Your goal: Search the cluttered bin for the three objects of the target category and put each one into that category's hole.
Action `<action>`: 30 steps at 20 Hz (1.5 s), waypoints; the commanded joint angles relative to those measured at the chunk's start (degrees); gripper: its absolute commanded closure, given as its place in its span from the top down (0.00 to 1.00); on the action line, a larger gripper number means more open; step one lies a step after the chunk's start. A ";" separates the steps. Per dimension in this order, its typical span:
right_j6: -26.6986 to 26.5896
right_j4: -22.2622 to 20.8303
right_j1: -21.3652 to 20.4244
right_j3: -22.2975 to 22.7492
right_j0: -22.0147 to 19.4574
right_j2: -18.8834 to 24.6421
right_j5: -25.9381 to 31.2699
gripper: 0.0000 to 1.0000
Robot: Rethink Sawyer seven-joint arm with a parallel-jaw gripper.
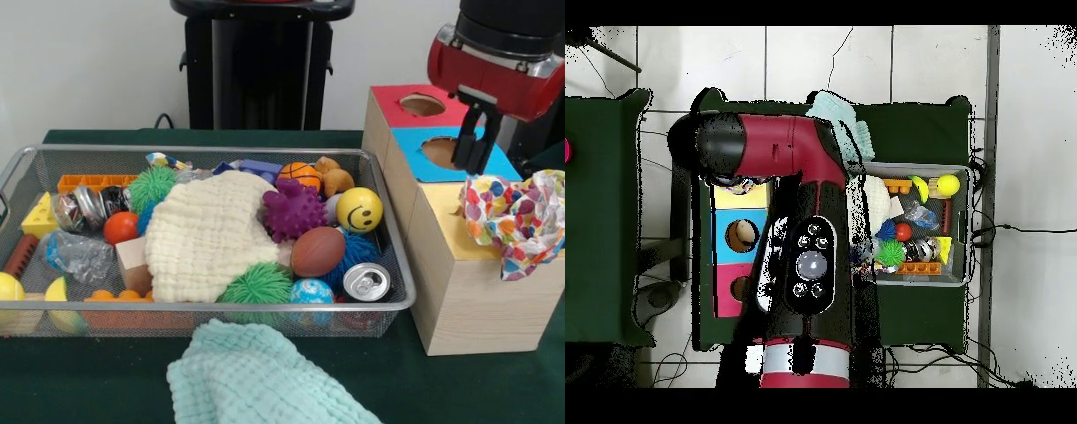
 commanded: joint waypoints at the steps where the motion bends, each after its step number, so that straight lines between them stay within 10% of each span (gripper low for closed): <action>1: 1.76 -0.41 -4.79 7.04 2.71 2.31 9.17 0.00; 30: 3.87 -2.27 1.85 12.17 3.99 2.16 -9.81 0.00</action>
